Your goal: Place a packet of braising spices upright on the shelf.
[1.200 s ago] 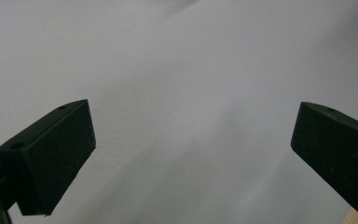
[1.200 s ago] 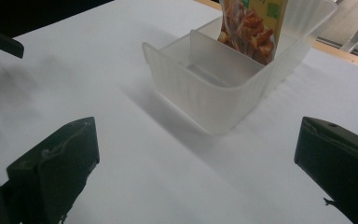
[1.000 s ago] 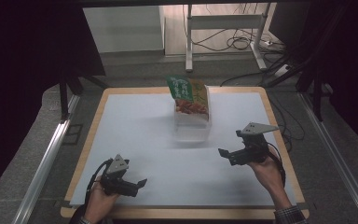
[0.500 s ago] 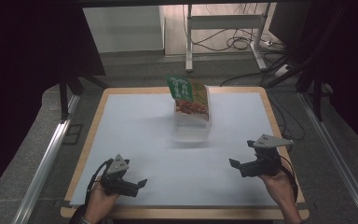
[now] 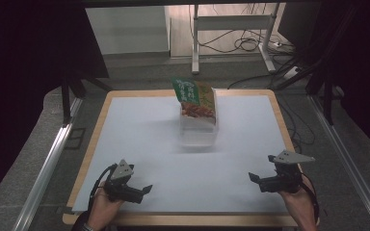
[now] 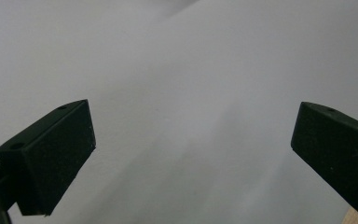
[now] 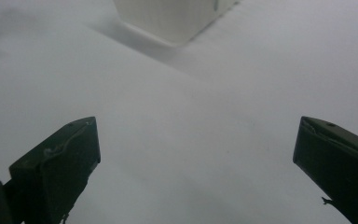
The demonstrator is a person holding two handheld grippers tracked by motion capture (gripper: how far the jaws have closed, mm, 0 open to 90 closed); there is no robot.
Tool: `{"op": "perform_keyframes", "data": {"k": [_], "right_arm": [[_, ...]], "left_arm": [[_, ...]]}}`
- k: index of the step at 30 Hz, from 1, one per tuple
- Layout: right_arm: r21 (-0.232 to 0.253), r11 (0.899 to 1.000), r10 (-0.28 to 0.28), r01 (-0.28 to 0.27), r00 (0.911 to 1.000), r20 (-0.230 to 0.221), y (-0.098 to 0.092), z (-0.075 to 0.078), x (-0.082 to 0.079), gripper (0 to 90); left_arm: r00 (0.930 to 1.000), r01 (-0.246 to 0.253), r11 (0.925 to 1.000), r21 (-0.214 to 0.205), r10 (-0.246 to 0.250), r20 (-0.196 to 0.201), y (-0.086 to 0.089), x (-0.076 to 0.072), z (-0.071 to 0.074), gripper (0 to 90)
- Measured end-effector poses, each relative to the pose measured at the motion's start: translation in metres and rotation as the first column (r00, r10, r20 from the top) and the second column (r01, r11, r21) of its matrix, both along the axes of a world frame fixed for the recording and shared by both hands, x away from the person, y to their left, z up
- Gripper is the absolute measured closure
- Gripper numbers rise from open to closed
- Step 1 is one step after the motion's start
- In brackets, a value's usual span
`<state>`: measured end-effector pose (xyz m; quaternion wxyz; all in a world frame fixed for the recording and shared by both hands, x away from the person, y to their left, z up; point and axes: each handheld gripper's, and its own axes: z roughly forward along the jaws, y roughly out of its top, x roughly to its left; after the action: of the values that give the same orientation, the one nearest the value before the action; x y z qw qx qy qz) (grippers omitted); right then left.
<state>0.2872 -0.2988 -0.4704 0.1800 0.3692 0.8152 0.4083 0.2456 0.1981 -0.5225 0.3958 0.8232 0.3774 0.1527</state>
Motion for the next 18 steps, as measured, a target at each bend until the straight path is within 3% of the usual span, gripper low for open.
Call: {"op": "perform_keyframes", "data": {"k": [18], "right_arm": [[-0.050, 0.998, -0.047, 0.044, 0.9976, -0.051, -0.021, -0.023, -0.017, 0.2]], "left_arm": [[1.0000, 0.009, 0.9999, 0.008, -0.009, -0.005, -0.002, 0.000, -0.001, 0.0]]}}
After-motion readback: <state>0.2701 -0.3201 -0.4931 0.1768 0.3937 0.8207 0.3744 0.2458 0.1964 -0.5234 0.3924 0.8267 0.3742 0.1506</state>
